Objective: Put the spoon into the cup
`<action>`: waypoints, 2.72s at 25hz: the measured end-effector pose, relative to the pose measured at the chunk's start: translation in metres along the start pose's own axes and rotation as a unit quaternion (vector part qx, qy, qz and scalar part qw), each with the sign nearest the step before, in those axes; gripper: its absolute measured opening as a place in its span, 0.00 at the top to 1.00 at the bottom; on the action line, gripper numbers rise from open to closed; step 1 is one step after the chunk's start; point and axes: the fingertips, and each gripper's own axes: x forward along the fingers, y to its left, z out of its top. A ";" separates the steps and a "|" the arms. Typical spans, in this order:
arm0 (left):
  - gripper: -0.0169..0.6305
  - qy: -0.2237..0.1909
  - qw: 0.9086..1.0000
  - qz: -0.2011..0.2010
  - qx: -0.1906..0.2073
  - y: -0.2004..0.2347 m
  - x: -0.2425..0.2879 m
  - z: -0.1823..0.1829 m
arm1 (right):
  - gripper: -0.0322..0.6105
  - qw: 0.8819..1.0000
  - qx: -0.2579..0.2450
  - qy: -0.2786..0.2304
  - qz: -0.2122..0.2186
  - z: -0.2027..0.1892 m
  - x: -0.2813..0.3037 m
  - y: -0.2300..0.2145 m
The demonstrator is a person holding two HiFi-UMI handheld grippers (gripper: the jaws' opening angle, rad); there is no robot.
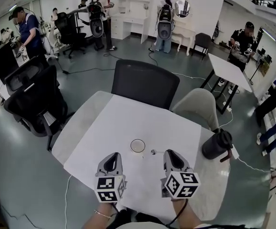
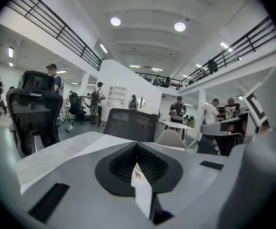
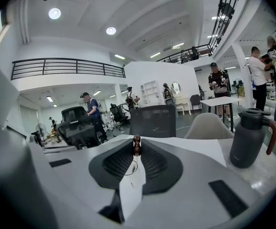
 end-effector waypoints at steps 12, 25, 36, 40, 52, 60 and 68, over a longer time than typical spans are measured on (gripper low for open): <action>0.95 0.017 1.000 0.002 0.004 0.027 0.033 -0.013 | 0.84 1.000 0.008 0.013 0.000 -0.012 0.045 0.012; 0.95 0.039 0.999 0.014 -0.019 0.050 0.060 -0.037 | 0.84 0.998 0.011 0.055 0.009 -0.046 0.081 0.023; 0.95 0.067 0.997 0.015 -0.032 0.067 0.064 -0.069 | 0.84 0.996 0.016 0.091 0.009 -0.080 0.099 0.029; 0.95 0.075 0.997 0.010 -0.033 0.068 0.066 -0.079 | 0.84 0.995 0.016 0.101 0.007 -0.091 0.104 0.030; 0.95 0.084 0.996 0.002 -0.034 0.063 0.069 -0.088 | 0.84 0.992 0.014 0.119 0.027 -0.105 0.113 0.037; 0.95 0.087 0.996 -0.010 -0.025 0.057 0.067 -0.083 | 0.70 0.993 0.009 0.113 0.020 -0.095 0.108 0.030; 0.95 0.046 0.998 0.003 -0.039 0.061 0.060 -0.046 | 0.75 0.998 0.011 0.049 -0.024 -0.047 0.079 0.007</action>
